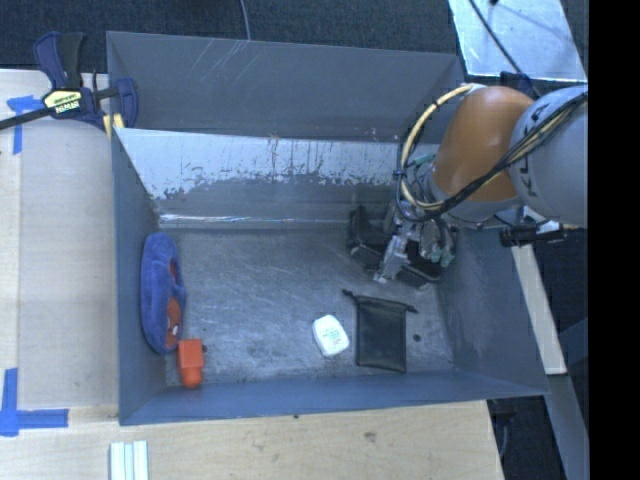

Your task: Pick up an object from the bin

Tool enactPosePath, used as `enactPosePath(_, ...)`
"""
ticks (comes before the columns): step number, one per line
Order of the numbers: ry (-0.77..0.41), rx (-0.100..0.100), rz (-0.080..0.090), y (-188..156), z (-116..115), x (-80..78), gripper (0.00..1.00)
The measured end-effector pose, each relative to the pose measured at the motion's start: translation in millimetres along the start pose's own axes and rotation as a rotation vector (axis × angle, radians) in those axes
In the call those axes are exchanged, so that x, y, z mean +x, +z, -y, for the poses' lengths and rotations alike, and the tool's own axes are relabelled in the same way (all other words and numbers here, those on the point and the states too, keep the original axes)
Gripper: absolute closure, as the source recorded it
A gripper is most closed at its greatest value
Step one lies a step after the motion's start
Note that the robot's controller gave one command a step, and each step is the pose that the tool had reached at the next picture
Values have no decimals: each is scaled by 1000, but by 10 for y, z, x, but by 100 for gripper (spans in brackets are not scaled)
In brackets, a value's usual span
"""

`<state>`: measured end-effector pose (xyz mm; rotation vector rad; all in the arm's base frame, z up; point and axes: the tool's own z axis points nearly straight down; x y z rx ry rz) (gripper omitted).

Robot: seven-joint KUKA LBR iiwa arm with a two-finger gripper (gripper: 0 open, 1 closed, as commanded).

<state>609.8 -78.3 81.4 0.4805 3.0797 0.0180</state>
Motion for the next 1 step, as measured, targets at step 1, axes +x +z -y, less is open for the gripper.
enactPosePath(1, -2, 15, -19, -814, -6, -25, 100)
